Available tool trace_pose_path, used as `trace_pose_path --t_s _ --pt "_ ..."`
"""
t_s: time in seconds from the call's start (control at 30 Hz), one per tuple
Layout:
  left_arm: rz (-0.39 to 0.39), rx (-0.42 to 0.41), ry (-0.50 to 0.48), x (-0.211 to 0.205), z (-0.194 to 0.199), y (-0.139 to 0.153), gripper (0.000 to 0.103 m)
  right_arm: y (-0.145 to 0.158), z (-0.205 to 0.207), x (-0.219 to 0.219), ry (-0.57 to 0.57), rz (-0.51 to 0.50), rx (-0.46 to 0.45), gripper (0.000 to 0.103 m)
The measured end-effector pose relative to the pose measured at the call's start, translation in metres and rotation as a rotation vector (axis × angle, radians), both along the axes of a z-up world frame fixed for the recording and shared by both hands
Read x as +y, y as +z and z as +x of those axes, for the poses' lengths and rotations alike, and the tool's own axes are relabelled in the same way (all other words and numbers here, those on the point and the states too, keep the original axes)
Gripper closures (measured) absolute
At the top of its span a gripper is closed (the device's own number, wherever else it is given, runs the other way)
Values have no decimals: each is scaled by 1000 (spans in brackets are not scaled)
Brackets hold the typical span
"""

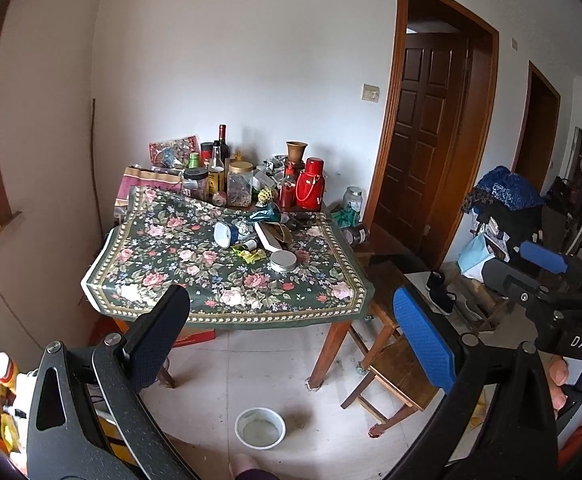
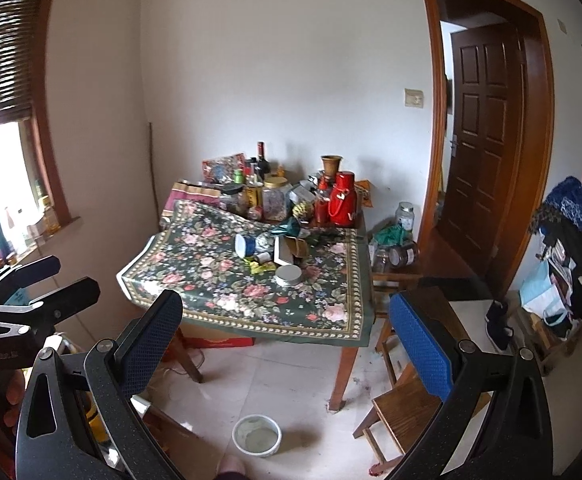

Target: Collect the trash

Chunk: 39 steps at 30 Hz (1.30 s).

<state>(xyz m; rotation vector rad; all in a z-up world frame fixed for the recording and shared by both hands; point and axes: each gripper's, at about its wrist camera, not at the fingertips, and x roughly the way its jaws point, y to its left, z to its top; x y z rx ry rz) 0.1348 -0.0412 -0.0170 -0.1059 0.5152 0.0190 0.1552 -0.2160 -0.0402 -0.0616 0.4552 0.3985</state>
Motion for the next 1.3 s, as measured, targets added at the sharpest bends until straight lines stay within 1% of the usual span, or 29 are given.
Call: trace_pose_path --t_s 0.13,0.27,0.37,0.47,0.6,0.67,0.73,0.87,1.03,1.1,1.13,1.2,1.23,1.3 --pt "-11 15 -15 18 40 -11 1 -8 31 10 -45 -9 21 0" --pt "-26 56 -22 46 95 -18 1 -12 70 28 -90 -8 61 0" --pt "-14 80 -29 66 131 -21 1 -14 94 41 -113 9 96 0" --pt "-1 109 -51 86 168 -27 1 -18 126 56 -168 18 133 0" --pt "-12 151 -70 110 209 -41 1 -30 158 70 -203 16 191 0" --pt "-16 173 -69 120 227 -52 1 -41 174 79 -213 -1 223 0" --pt "-16 203 -61 126 242 -62 6 -53 190 89 -211 -28 261 0" --pt "-38 294 -53 136 277 -88 14 -79 222 108 -179 -86 336 0" --pt "-42 387 -29 138 310 -120 26 -117 266 128 -87 -129 444 1" --pt "-50 423 -3 137 327 -132 29 -135 292 133 -35 -146 492 1" --pt "-53 432 11 138 334 -136 31 -141 299 135 -19 -150 503 1" --pt "-62 459 54 138 350 -145 35 -156 322 137 51 -158 523 2" --pt "-80 485 72 138 362 -150 36 -163 331 141 73 -169 530 1" --pt "-104 500 84 137 376 -156 36 -180 352 146 115 -206 565 2"
